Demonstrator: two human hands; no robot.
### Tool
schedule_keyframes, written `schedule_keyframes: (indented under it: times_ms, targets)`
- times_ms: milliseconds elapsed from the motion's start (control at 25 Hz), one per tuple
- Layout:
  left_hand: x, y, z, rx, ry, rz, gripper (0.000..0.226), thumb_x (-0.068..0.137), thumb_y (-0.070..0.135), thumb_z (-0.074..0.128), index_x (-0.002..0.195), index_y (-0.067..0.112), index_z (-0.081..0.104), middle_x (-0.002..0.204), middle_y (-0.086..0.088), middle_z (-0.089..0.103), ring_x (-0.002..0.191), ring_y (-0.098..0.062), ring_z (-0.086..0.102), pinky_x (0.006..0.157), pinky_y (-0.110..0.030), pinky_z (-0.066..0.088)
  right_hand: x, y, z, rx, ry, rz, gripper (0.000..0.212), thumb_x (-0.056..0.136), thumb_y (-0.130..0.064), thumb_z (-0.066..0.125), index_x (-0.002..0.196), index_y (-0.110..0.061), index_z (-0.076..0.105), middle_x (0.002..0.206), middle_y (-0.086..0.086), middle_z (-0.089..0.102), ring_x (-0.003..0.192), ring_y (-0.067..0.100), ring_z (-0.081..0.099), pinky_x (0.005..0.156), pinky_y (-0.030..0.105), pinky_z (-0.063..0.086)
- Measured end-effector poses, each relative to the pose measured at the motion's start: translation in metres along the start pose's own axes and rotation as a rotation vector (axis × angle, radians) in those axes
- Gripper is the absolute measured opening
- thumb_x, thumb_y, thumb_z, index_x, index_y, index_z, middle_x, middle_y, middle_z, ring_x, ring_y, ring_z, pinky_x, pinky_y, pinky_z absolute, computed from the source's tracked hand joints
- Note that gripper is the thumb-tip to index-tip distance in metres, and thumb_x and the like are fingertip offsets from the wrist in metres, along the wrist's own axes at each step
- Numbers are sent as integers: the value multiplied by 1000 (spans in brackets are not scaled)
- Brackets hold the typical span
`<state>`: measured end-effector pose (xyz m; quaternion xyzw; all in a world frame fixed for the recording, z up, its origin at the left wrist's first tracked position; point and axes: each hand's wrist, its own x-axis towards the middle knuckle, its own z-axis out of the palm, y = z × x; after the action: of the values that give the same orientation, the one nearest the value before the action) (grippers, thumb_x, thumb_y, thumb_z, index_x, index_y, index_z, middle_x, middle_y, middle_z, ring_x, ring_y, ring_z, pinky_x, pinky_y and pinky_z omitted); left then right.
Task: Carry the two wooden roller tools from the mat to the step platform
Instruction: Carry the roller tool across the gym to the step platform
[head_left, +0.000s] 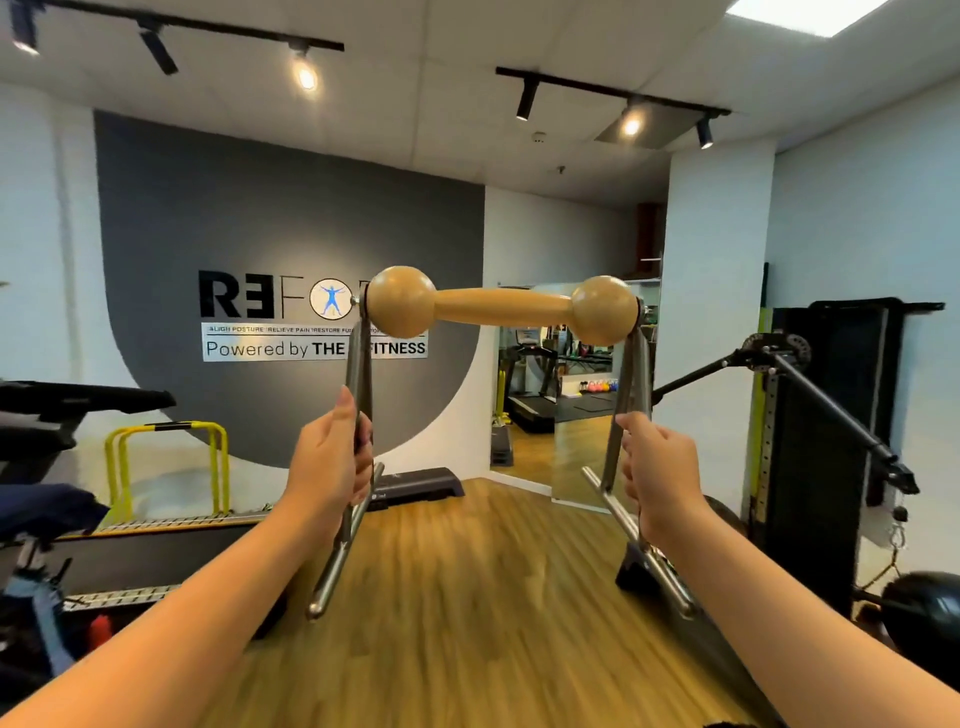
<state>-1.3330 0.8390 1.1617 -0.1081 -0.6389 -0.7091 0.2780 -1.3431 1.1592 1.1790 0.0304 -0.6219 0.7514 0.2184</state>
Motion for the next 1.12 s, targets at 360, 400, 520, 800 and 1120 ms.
schedule_keyframes:
  times_ms: [360, 400, 520, 800, 1120]
  targets:
    - [179, -135, 38, 45, 138, 10, 58, 94, 69, 47, 74, 15, 54, 53, -1, 35, 40, -16, 27, 36, -24, 23, 238, 113, 62, 14, -158, 6, 32, 100, -24, 57, 69, -15, 54, 48, -4, 37, 38, 9, 30, 34, 21, 29]
    - [200, -146, 43, 51, 157, 6, 58, 93, 70, 47, 73, 16, 55, 53, -1, 35, 40, -15, 27, 36, -24, 23, 264, 121, 70, 18, -178, 2, 32, 100, -24, 56, 69, -15, 55, 49, -3, 37, 38, 9, 31, 33, 21, 29]
    - [262, -182, 52, 69, 210, 4, 58, 91, 73, 49, 70, 19, 56, 53, -1, 35, 39, -14, 27, 37, -24, 22, 342, 153, 100, 28, -234, 10, 36, 100, -25, 56, 65, -16, 53, 49, -3, 38, 38, 10, 32, 34, 21, 30]
    - [408, -283, 43, 113, 283, -5, 58, 95, 70, 43, 75, 16, 50, 53, 1, 35, 38, -12, 28, 35, -23, 24, 495, 241, 195, -1, -214, 26, 39, 93, -26, 60, 55, -19, 53, 45, -5, 42, 38, 11, 34, 38, 27, 28]
    - [611, -379, -21, 162, 237, 14, 61, 93, 73, 43, 74, 17, 51, 53, 2, 37, 39, -12, 30, 34, -23, 27, 645, 326, 338, 44, -162, 59, 29, 101, -19, 59, 89, 6, 68, 47, -5, 44, 35, 3, 36, 33, 18, 29]
